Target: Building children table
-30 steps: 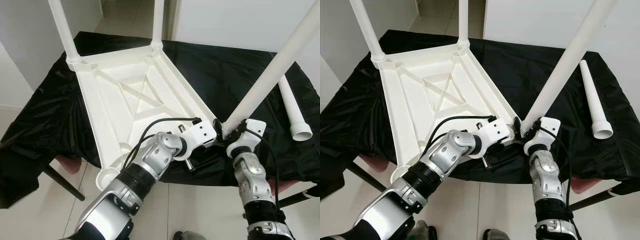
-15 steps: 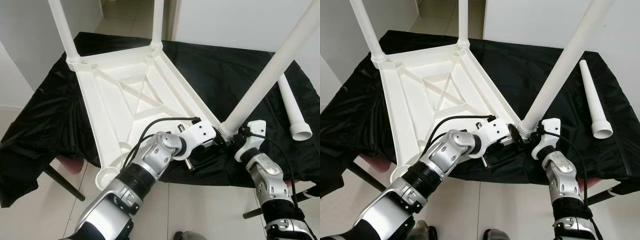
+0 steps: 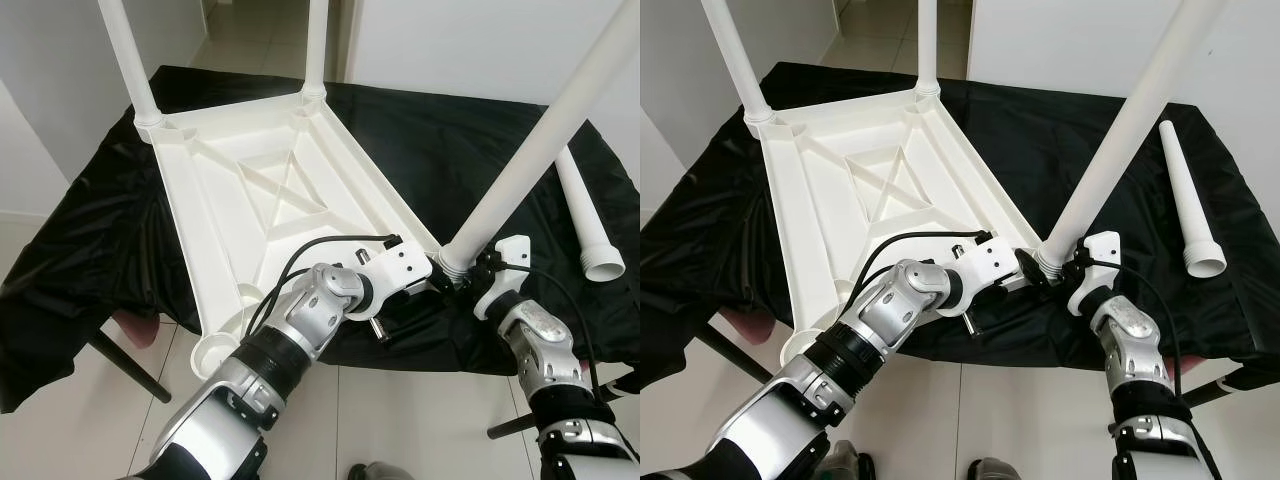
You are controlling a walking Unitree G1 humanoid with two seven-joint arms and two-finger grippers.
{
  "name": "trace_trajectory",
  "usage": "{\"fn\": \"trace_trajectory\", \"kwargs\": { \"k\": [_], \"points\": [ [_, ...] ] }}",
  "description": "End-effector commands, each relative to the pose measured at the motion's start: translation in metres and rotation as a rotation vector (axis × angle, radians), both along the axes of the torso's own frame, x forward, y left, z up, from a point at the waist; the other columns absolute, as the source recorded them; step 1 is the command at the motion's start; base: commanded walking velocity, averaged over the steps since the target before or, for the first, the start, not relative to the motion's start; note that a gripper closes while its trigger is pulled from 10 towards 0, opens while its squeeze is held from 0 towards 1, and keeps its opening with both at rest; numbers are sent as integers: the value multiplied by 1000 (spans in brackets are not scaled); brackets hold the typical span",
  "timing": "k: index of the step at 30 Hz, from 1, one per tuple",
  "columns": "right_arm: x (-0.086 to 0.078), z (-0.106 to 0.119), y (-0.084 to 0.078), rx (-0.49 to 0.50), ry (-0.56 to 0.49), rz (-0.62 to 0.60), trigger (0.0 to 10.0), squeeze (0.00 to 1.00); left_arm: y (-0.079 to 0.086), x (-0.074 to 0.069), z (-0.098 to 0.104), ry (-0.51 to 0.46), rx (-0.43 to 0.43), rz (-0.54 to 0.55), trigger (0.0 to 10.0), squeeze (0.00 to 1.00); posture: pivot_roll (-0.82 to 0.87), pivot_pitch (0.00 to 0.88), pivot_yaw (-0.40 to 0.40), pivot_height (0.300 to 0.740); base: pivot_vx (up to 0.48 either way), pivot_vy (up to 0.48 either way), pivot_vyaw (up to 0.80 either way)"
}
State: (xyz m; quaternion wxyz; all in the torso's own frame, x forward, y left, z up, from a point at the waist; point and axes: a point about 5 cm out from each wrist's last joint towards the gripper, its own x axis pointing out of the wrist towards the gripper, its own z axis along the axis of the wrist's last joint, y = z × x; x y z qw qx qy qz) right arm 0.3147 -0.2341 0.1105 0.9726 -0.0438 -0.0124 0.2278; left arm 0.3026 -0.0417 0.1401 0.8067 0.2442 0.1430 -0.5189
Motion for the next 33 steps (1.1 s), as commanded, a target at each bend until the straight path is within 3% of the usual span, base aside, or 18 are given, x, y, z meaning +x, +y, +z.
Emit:
{"fn": "trace_trajectory", "kwargs": {
  "k": [1,5,6,7,8,9,23,24,33],
  "points": [
    [-5,-14,-13,-38,71,-40,10000,0,-8,4,13,-104,-26,70,10000,0,-7,2,8,740,0,0,0],
    [-4,-14,-16,-50,75,-43,10000,0,-8,4,13,-105,-26,68,10000,0,-6,0,9,740,0,0,0],
    [-4,-15,-18,-56,80,-43,4902,0,-8,4,13,-106,-25,67,10000,0,-6,0,8,740,0,0,0],
    [-4,-15,-18,-56,80,-43,4902,0,-8,4,13,-106,-25,67,10000,0,-6,0,8,740,0,0,0],
    [-5,-16,-20,-61,87,-44,1922,0,-8,4,13,-107,-25,66,10000,0,-5,0,8,740,0,0,0],
    [-6,-17,-22,-67,92,-43,0,0,-9,4,14,-107,-26,66,10000,0,-5,0,8,740,0,0,0],
    [-7,-22,-28,-66,118,-38,0,0,-9,3,14,-108,-25,60,10000,0,-9,0,11,740,0,0,0],
    [-7,-25,-29,-54,137,-62,10000,0,-10,3,14,-108,-25,59,10000,0,-11,1,10,740,0,0,0],
    [-8,-34,-24,-48,162,-198,10000,0,-9,4,15,-108,-29,62,10000,0,-14,12,6,740,0,0,0]
  ]
}}
